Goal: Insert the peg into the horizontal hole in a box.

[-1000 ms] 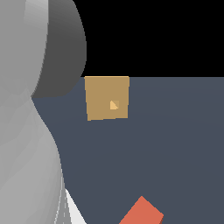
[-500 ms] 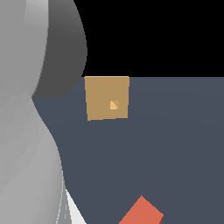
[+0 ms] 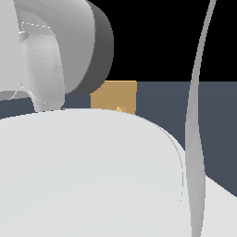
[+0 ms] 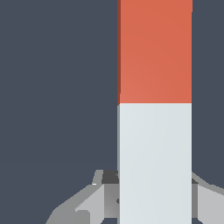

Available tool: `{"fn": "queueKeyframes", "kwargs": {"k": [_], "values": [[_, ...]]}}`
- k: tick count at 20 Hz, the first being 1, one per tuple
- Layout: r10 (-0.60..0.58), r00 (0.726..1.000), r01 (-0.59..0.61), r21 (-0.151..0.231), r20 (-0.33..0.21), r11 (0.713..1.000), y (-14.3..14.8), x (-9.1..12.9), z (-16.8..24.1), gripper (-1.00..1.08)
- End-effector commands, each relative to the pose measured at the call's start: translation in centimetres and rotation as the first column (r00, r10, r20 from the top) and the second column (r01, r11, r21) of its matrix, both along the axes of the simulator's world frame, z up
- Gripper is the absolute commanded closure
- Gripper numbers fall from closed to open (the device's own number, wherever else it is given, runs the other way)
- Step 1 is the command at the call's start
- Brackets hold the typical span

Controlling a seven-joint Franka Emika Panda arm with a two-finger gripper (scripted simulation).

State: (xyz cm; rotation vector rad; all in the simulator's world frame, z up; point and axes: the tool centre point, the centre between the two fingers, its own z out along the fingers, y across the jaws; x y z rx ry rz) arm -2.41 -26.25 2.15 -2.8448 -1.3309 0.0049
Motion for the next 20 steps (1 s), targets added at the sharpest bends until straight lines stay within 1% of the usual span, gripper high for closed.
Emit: {"fn": "queueKeyframes", "kwargs": {"k": [1,3,5,7,9,12,14,18,20], "values": [[0.084,0.996,-0.084,-0.001,0.003,0.996,2.6,1.9,0.6,1.08],[0.166,0.986,-0.166,-0.001,0.003,0.986,5.2,3.5,1.0,1.08],[0.247,0.969,-0.247,-0.001,0.003,0.969,8.0,4.9,1.4,1.08],[0.325,0.946,-0.325,-0.001,0.003,0.946,10.8,6.0,1.8,1.08],[0.400,0.916,-0.400,-0.001,0.003,0.916,13.6,6.8,2.3,1.08],[0.505,0.863,-0.505,-0.001,0.003,0.863,17.9,7.6,2.9,1.08],[0.571,0.821,-0.571,-0.001,0.003,0.821,20.8,7.8,3.2,1.08],[0.685,0.728,-0.685,-0.001,0.003,0.728,26.2,7.6,4.0,1.08],[0.725,0.689,-0.725,-0.001,0.003,0.689,28.2,7.3,4.2,1.08]]}}
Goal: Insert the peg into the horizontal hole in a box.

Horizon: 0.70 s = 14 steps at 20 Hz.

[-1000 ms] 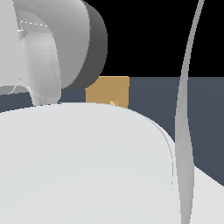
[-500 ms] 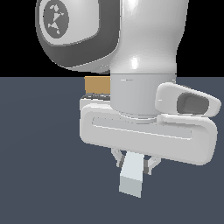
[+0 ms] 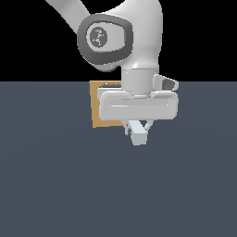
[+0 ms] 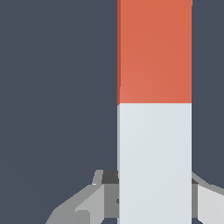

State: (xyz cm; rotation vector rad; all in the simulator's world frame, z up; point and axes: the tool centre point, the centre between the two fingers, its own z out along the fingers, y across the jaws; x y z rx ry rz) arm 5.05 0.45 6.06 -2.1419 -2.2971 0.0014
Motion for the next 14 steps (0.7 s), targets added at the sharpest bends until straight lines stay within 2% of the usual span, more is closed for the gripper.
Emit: {"fn": "queueKeyframes", "kwargs": {"k": [1,5,14], "values": [[0.067,0.998,-0.067,-0.001,0.002,0.998,2.3,-0.3,0.4,1.08],[0.114,0.993,-0.114,0.000,0.001,0.993,4.1,-0.8,0.7,1.08],[0.119,0.993,-0.119,-0.001,0.002,0.993,4.1,-0.8,0.8,1.08]]}}
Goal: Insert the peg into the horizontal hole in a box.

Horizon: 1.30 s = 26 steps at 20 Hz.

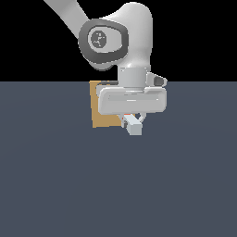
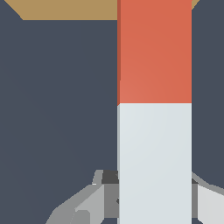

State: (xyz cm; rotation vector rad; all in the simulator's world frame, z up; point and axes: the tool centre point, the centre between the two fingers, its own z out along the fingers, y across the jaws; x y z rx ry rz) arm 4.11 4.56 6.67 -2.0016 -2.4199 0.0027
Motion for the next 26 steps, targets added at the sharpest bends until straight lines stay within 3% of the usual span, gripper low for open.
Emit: {"fn": "queueKeyframes", "kwargs": {"k": [1,8,19,26], "values": [[0.001,1.000,-0.001,0.000,0.003,1.000,0.0,0.1,0.2,1.08],[0.000,1.000,0.000,0.000,0.001,1.000,1.0,-0.2,0.1,1.08],[0.001,1.000,-0.001,0.000,0.003,1.000,8.7,-1.8,0.1,1.08],[0.001,1.000,-0.001,0.000,0.003,1.000,10.5,-2.0,0.2,1.08]]}}
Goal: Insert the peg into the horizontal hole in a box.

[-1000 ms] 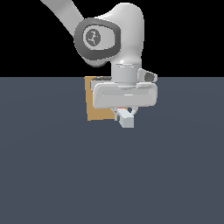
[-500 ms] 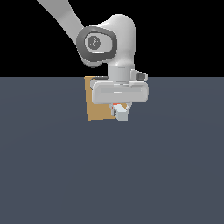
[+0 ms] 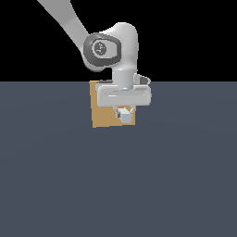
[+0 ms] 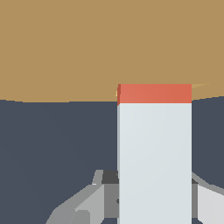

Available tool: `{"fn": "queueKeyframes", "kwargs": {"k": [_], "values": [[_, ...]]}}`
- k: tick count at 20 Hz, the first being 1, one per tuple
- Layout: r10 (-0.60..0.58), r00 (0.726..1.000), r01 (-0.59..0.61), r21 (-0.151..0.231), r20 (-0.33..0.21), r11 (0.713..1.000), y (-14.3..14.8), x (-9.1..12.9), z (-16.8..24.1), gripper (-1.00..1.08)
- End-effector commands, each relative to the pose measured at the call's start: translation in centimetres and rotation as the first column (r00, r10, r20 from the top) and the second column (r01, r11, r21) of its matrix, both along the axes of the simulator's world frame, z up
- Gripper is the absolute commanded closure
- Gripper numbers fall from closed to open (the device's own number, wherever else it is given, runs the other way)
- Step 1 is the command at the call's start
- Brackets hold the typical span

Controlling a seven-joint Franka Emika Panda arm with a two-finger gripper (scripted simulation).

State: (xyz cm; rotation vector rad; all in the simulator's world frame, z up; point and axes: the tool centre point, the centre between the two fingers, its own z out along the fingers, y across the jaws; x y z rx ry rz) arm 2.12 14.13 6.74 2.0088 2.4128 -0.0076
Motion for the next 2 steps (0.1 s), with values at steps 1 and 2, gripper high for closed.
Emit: {"fn": "queueKeyframes", "kwargs": {"k": [1,2], "values": [[0.007,1.000,-0.007,0.005,0.003,1.000,0.84,0.05,0.12,1.08],[0.007,1.000,-0.007,0.005,0.003,1.000,0.81,0.07,0.12,1.08]]}}
